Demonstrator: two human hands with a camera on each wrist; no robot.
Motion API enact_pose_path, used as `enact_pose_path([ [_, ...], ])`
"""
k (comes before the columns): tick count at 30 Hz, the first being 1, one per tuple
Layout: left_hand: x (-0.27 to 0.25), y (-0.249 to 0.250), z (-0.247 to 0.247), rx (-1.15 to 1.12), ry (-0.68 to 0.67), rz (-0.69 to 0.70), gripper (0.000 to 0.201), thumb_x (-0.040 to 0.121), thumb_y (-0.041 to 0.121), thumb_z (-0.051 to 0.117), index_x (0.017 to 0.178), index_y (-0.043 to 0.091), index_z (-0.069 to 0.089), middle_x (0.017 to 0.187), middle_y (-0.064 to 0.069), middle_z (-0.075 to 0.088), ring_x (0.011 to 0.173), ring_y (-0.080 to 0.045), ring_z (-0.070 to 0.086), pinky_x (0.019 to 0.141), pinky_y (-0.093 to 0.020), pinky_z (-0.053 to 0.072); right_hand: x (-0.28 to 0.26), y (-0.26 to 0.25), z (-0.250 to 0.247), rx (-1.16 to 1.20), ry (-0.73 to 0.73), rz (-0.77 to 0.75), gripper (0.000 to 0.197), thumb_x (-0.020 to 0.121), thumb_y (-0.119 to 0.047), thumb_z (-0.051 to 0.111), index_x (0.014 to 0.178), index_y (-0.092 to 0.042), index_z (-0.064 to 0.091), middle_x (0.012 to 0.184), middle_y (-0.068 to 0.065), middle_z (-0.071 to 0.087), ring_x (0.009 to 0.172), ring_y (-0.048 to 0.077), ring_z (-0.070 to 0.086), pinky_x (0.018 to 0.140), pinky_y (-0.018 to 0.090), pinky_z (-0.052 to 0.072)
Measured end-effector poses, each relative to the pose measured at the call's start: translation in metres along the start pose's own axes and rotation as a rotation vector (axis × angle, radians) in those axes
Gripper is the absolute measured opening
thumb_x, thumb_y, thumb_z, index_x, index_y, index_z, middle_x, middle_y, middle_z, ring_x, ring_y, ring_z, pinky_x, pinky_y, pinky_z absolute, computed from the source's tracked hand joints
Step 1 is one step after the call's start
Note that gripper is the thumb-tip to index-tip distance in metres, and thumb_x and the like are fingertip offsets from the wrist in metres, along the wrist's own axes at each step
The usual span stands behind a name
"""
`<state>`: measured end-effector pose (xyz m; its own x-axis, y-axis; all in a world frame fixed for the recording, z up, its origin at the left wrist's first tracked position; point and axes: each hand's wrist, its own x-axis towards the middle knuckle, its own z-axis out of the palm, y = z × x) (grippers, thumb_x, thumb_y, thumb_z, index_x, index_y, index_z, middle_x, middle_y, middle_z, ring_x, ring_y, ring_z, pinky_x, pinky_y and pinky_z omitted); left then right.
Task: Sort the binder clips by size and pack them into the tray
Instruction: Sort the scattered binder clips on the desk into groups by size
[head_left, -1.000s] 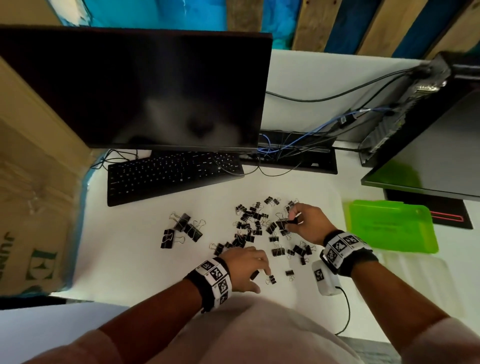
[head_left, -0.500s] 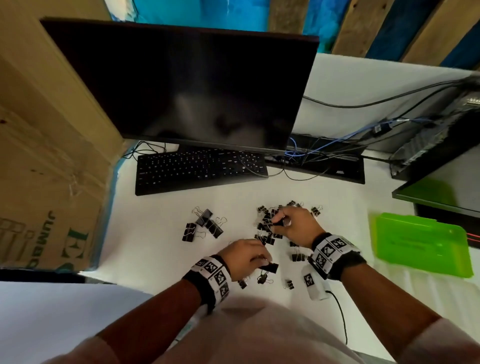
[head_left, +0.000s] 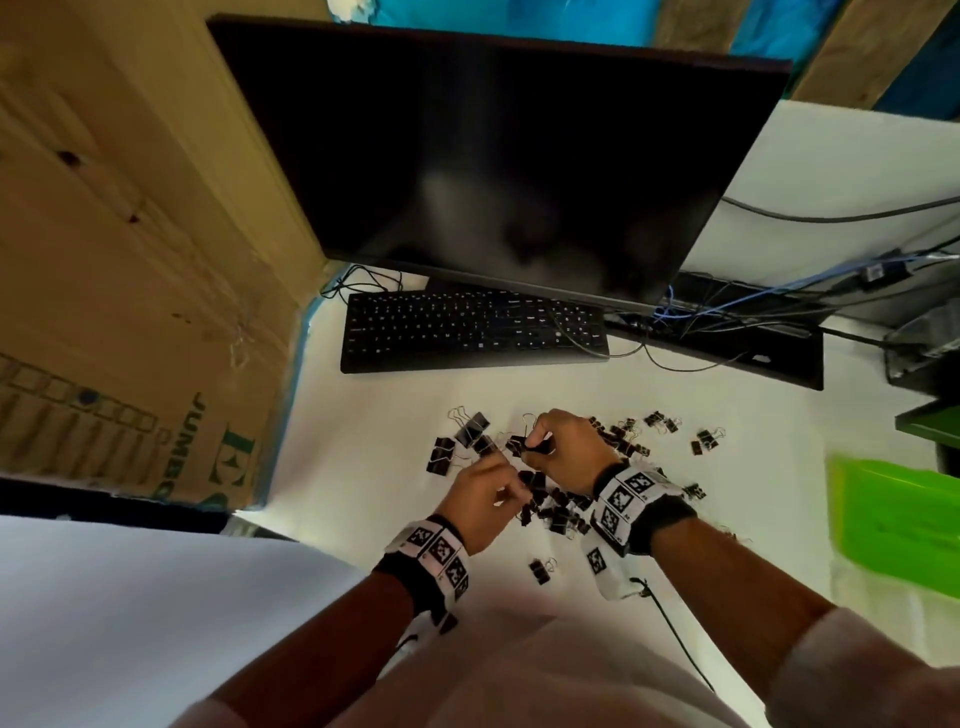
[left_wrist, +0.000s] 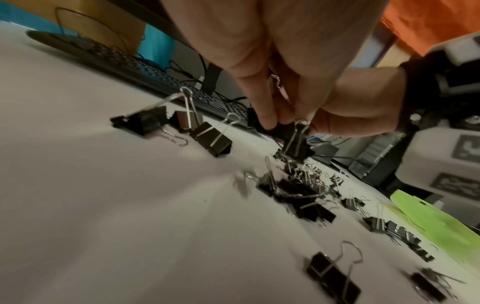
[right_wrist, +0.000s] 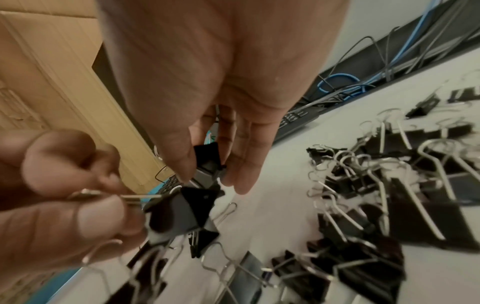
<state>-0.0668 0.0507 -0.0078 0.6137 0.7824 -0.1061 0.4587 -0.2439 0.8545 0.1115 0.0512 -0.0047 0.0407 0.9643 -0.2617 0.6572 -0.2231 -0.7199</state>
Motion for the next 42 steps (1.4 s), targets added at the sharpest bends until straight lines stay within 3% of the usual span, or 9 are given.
enact_pose_path([
  [3, 0.002, 0.003, 0.013, -0.043, -0.047, 0.053, 0.022, 0.078, 0.000, 0.069, 0.069, 0.019, 0.062, 0.082, 0.019, 0.048, 0.077, -0.010, 0.056, 0.075, -0.022, 0.051, -0.007, 0.010, -0.005, 0.049, 0.034, 0.050, 0.017, 0.078, -0.016, 0.072, 0.076, -0.021, 0.056, 0.091, 0.003, 0.059, 0.077, 0.016, 0.058, 0.072, 0.026, 0.046],
  [10, 0.023, 0.013, 0.036, 0.059, -0.215, 0.006, 0.021, 0.075, -0.021, 0.057, 0.061, -0.005, 0.060, 0.082, 0.011, 0.053, 0.080, 0.008, 0.059, 0.078, -0.016, 0.052, -0.033, 0.028, -0.033, 0.256, 0.121, 0.208, 0.015, 0.079, -0.019, 0.071, 0.077, -0.023, 0.057, 0.084, -0.005, 0.060, 0.080, 0.014, 0.059, 0.074, 0.025, 0.047],
  [13, 0.031, 0.021, 0.047, 0.149, -0.206, 0.019, 0.028, 0.073, -0.026, 0.045, 0.062, -0.003, 0.054, 0.065, 0.011, 0.056, 0.069, 0.000, 0.059, 0.073, -0.017, 0.049, -0.043, 0.028, -0.037, 0.193, 0.175, 0.190, 0.017, 0.079, -0.016, 0.070, 0.077, -0.024, 0.056, 0.090, -0.002, 0.060, 0.083, 0.013, 0.058, 0.077, 0.022, 0.046],
  [18, 0.041, 0.022, 0.069, 0.120, -0.210, 0.114, 0.031, 0.075, -0.014, 0.056, 0.059, 0.012, 0.064, 0.084, 0.019, 0.052, 0.079, 0.000, 0.054, 0.077, -0.009, 0.043, -0.058, 0.037, -0.026, 0.345, 0.350, 0.296, 0.011, 0.080, -0.016, 0.069, 0.082, -0.020, 0.059, 0.087, -0.006, 0.063, 0.077, 0.002, 0.058, 0.069, 0.008, 0.043],
  [21, 0.043, 0.023, 0.072, 0.069, -0.139, 0.152, 0.035, 0.072, -0.017, 0.057, 0.056, 0.013, 0.063, 0.085, 0.020, 0.051, 0.081, -0.002, 0.055, 0.078, -0.012, 0.046, -0.057, 0.041, -0.028, 0.535, 0.428, 0.398, 0.011, 0.079, -0.024, 0.071, 0.082, -0.022, 0.060, 0.084, -0.003, 0.067, 0.078, 0.015, 0.065, 0.076, 0.027, 0.053],
  [26, 0.038, 0.010, 0.052, 0.002, -0.097, 0.152, 0.037, 0.069, -0.017, 0.061, 0.058, 0.018, 0.063, 0.085, 0.005, 0.057, 0.079, -0.004, 0.057, 0.072, -0.014, 0.047, -0.038, 0.019, -0.029, 0.833, 0.277, 0.337, 0.015, 0.084, -0.013, 0.067, 0.089, -0.008, 0.054, 0.076, 0.017, 0.064, 0.063, 0.025, 0.062, 0.068, 0.042, 0.056],
  [30, 0.023, -0.011, 0.030, 0.006, -0.081, 0.050, 0.036, 0.072, -0.013, 0.063, 0.060, 0.021, 0.063, 0.086, 0.009, 0.055, 0.076, -0.003, 0.056, 0.068, -0.013, 0.044, -0.009, 0.004, -0.018, 0.641, 0.186, 0.277, 0.014, 0.083, -0.016, 0.069, 0.089, -0.012, 0.058, 0.085, 0.004, 0.064, 0.070, 0.019, 0.066, 0.063, 0.026, 0.057],
  [34, 0.019, -0.009, 0.024, 0.067, -0.094, 0.028, 0.012, 0.082, 0.003, 0.064, 0.081, 0.016, 0.065, 0.089, 0.016, 0.050, 0.070, 0.000, 0.051, 0.067, -0.010, 0.041, 0.007, 0.007, -0.032, 0.293, 0.166, 0.169, 0.008, 0.082, -0.022, 0.070, 0.087, -0.020, 0.064, 0.082, -0.011, 0.065, 0.065, -0.006, 0.058, 0.061, 0.008, 0.044],
  [42, 0.055, 0.036, 0.078, 0.444, -0.437, 0.034, 0.050, 0.086, 0.036, 0.060, 0.131, 0.024, 0.044, 0.141, -0.004, 0.036, 0.125, -0.025, 0.040, 0.105, -0.039, 0.040, -0.036, 0.074, -0.093, 0.293, 0.384, 0.366, 0.009, 0.079, -0.024, 0.071, 0.080, -0.024, 0.062, 0.086, -0.005, 0.069, 0.083, 0.018, 0.067, 0.078, 0.032, 0.054],
])
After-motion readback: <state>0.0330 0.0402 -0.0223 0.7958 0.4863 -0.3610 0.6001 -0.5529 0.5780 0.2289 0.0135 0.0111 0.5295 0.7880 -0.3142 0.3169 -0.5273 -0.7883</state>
